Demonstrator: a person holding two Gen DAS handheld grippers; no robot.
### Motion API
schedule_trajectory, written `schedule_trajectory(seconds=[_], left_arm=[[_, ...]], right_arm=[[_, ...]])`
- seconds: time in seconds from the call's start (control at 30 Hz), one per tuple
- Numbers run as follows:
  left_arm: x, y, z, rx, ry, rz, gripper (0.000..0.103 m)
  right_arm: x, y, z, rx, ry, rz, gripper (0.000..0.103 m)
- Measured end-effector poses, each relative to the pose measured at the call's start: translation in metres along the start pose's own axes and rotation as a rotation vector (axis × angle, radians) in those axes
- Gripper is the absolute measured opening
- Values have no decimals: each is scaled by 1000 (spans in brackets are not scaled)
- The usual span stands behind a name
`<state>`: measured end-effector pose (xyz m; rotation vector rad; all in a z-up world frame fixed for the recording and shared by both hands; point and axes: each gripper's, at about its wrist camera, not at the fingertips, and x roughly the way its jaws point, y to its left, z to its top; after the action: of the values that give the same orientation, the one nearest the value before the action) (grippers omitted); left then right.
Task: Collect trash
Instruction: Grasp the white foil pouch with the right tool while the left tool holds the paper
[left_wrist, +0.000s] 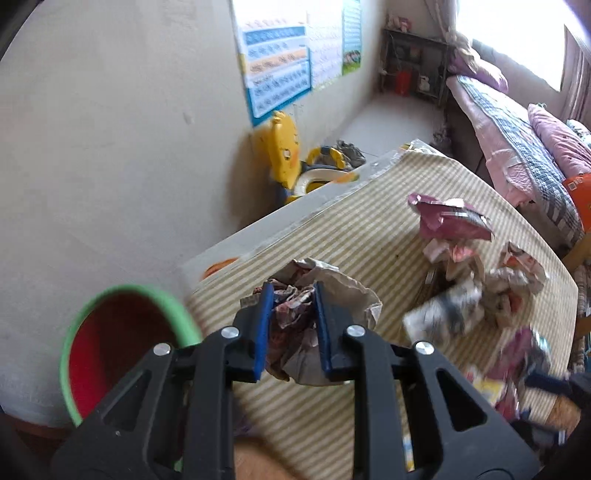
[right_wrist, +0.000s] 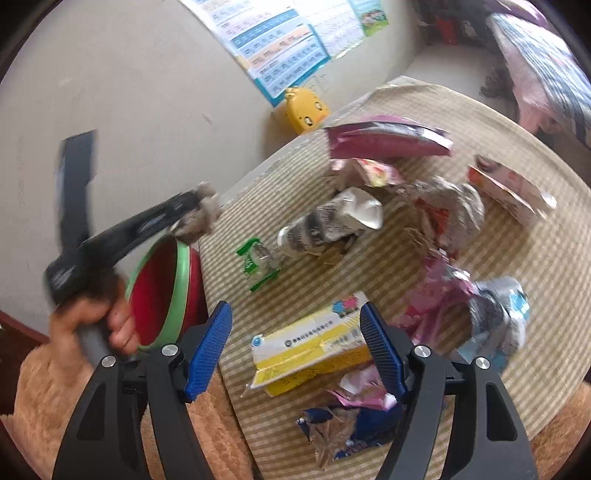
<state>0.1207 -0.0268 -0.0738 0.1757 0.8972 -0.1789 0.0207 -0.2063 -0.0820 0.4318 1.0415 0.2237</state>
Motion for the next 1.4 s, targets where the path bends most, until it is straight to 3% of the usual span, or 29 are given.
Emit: schedule_trajectory(seconds=[0.2,0.43,0.77,0.8,0.9,0.97,1.0,1.07,1.17,1.23,1.27,1.4], left_arm=[[-28,40,-44,-101,37,34,22],[-48,60,-62,-119,3,47,22],[-51,56,-72,-107,-1,-1,22],[-52,56,-73,-102,1,0,22],[-53,54,-75,-101,-1,-2,22],[-53,53,-75,-104,-2,-3,22],[-52,53,-74,-104,-1,-5,22],[-51,51,-74,-101,-1,-9,22],[-52,47,-74,-94,0,-14,22],[-52,48,-74,-92,-1,-12,22],[-52,48,-74,-93,-2,-10,22],[-52,50,-74,-99,-1,-6,22]], right_arm=[[31,29,19,-95,28,2,68],[50,-7,39,207,37,-15,68],[78,-27,72,335,0,-122,68],[79,-27,73,323,-3,-136,62],[77,-25,75,280,1,-130,25],[73,-25,71,268,3,-114,13],[70,-23,70,256,5,-112,0],[67,-21,66,243,15,-112,0],[63,-18,59,260,-3,-117,15],[61,-14,60,250,-36,-142,66],[60,-11,61,243,-50,-159,70],[73,-10,72,255,-25,-180,71]])
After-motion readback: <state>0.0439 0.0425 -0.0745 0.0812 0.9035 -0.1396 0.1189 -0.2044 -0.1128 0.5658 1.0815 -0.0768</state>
